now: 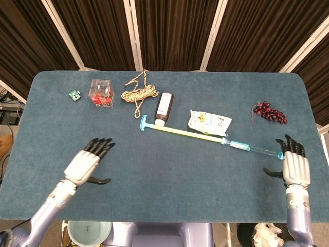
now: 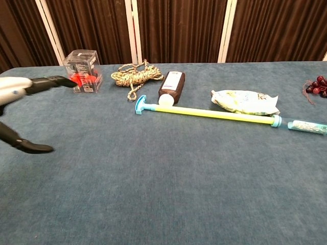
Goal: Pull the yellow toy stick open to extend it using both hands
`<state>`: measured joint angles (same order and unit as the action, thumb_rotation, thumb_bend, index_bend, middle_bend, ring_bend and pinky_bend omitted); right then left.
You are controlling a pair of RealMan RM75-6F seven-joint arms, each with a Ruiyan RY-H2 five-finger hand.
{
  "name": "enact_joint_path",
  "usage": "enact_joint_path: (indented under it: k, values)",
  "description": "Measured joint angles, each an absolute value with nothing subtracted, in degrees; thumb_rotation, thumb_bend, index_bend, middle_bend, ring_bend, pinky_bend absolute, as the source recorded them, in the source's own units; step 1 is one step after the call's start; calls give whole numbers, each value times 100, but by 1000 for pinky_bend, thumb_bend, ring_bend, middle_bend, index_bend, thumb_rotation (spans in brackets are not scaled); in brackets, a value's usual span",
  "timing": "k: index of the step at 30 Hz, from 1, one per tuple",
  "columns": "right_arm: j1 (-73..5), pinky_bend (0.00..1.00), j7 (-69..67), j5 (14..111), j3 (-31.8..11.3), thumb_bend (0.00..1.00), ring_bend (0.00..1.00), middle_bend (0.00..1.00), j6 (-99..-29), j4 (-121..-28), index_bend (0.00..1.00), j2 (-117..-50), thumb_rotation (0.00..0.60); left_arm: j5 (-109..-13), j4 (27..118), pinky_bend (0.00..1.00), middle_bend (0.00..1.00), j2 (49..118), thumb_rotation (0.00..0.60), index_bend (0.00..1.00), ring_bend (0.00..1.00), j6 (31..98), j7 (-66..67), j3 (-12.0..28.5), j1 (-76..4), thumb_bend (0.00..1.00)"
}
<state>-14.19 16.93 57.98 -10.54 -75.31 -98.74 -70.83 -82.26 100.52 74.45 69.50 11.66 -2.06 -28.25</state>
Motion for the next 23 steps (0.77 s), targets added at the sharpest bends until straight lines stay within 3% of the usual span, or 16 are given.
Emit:
enact_joint_path:
  k: [10, 15, 23]
  values:
    - [-929, 0, 1301, 7788, -80, 66, 0, 0, -7976, -10035, 83, -6696, 600, -8400, 10243, 0, 0, 6564, 600, 0, 0, 7976, 275, -641, -1779, 0]
    - [-722, 0, 945, 8083, 54, 67, 0, 0, -8237, -9878, 75, -6570, 600, -8405, 10050, 0, 0, 6257, 600, 0, 0, 8288, -61, -839, -1336, 0]
    - [-465, 0, 339, 8428, 68, 80, 0, 0, -8647, -9658, 41, -6496, 600, -8627, 9777, 0, 0, 6198, 600, 0, 0, 8778, -243, -794, -965, 0]
